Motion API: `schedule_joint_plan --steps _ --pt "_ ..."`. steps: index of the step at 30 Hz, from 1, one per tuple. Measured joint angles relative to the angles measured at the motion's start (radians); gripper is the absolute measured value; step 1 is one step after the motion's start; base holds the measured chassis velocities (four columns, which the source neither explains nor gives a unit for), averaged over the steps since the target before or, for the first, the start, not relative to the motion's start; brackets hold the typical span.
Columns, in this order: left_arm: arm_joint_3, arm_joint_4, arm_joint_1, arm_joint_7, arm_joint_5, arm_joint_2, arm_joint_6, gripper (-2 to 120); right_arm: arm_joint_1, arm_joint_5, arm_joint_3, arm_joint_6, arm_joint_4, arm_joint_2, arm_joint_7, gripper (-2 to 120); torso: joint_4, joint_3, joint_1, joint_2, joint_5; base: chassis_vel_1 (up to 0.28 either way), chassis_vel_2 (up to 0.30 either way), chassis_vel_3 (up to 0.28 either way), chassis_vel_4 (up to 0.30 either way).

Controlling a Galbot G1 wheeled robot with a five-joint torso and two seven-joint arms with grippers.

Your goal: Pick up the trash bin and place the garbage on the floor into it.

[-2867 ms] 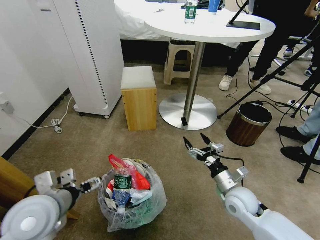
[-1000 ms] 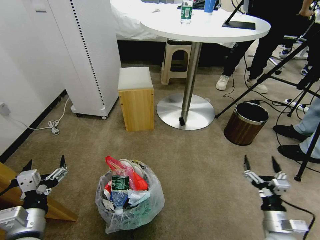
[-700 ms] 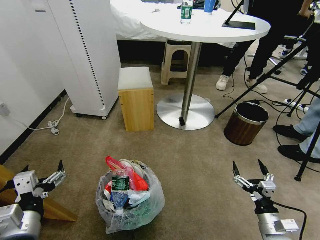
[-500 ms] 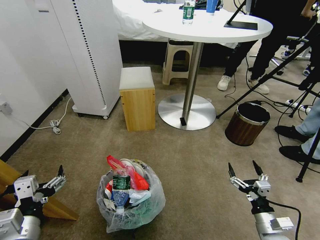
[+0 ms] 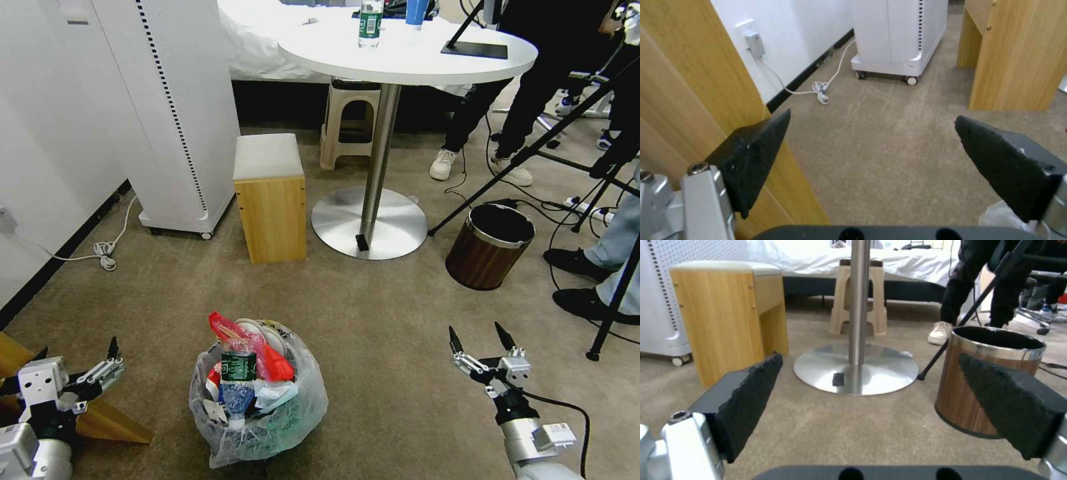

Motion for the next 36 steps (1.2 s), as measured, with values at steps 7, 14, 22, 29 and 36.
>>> schedule_joint_plan --steps 7,14,22,29,36 --pt "0.029 -0.031 0.045 -0.012 0.017 -0.061 0.000 100 -0.026 -0.020 0.007 0.012 -0.007 0.000 -0.005 100 0.0012 0.000 0.000 0.000 -0.0003 0.000 0.000 0.000 0.000" --pt "0.050 -0.030 0.076 -0.010 0.044 -0.073 -0.006 100 -0.048 -0.039 0.024 0.025 -0.004 0.012 -0.006 100 0.0007 0.000 0.000 0.000 -0.0002 0.000 0.000 0.000 0.000" --pt "0.015 -0.031 0.102 -0.015 0.024 -0.054 -0.005 100 -0.074 -0.058 0.046 0.034 0.008 0.017 -0.005 100 0.0001 0.000 0.000 0.000 -0.0003 0.000 0.000 0.000 0.000" --pt "0.007 -0.032 0.100 -0.024 0.026 -0.044 -0.005 100 -0.104 -0.065 0.078 0.042 0.018 0.036 -0.003 100 0.0000 0.000 0.000 0.000 -0.0003 0.000 0.000 0.000 0.000" --pt "0.012 -0.032 0.092 -0.029 0.022 -0.055 -0.007 100 -0.124 -0.059 0.099 0.042 0.032 0.048 0.005 100 0.0000 0.000 0.000 0.000 -0.0004 0.000 0.000 0.000 0.000"
